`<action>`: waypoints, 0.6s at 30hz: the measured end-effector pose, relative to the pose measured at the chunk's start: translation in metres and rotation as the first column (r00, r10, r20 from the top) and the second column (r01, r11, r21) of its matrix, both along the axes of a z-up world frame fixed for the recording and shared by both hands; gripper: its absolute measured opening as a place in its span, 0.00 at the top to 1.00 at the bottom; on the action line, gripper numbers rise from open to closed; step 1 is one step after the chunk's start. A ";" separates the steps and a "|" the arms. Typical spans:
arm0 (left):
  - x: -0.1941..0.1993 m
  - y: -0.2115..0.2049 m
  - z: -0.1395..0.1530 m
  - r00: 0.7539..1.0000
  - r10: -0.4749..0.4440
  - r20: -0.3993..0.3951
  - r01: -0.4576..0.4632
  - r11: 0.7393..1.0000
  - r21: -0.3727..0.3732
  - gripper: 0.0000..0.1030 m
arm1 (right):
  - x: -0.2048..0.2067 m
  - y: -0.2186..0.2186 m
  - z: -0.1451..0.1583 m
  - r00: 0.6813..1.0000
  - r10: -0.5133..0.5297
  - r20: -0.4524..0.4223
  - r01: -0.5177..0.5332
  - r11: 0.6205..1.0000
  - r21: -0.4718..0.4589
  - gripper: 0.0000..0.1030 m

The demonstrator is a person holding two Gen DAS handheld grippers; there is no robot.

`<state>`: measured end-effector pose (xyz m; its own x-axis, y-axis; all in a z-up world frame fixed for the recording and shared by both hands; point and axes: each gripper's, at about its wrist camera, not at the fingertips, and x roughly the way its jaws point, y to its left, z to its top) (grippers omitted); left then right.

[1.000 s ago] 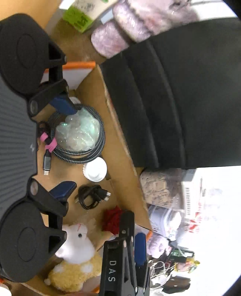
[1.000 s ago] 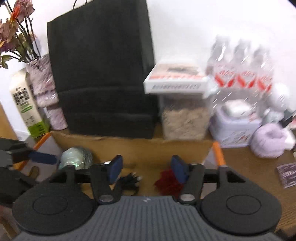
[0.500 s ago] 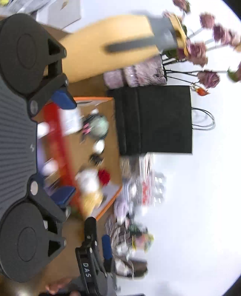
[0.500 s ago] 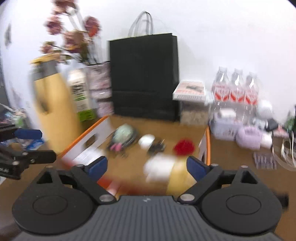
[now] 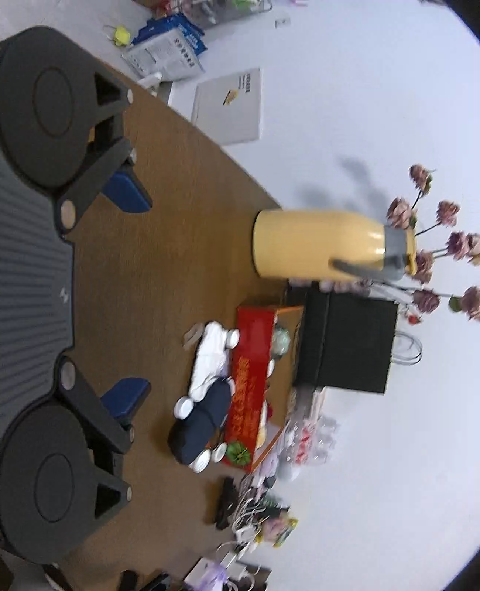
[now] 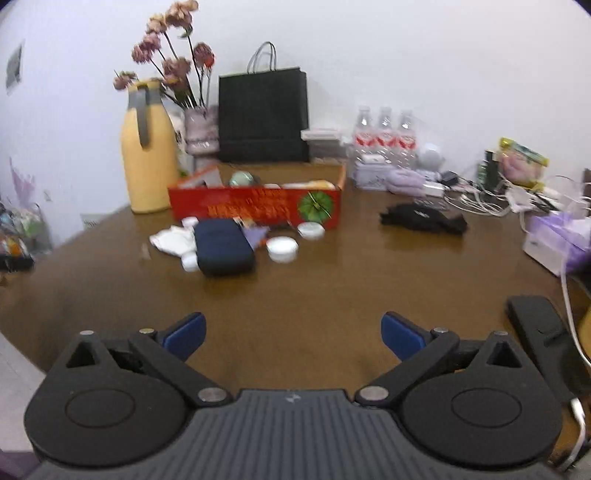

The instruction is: Organize objects

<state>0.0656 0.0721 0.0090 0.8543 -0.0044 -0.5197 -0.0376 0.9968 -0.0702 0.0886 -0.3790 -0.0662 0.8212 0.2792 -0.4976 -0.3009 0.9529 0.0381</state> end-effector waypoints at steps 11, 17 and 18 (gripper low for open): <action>0.024 -0.021 -0.012 0.999 -0.048 -0.006 0.048 0.999 0.006 0.07 | 0.012 0.020 -0.008 0.998 -0.040 0.045 0.039 0.999 0.009 0.01; 0.067 -0.024 -0.025 0.996 -0.074 -0.047 0.073 0.997 -0.025 0.19 | 0.049 0.033 -0.016 0.999 -0.035 -0.003 0.035 0.999 0.041 0.08; 0.076 -0.026 -0.026 0.995 -0.086 -0.046 0.085 0.996 -0.024 0.22 | 0.056 0.037 -0.017 1.000 -0.018 -0.008 0.019 0.999 0.046 0.09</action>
<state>0.1414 0.0460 -0.0166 0.8251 -0.0881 -0.5581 0.0438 0.9948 -0.0923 0.1442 -0.3417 -0.0829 0.8225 0.2866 -0.4913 -0.2827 0.9555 0.0842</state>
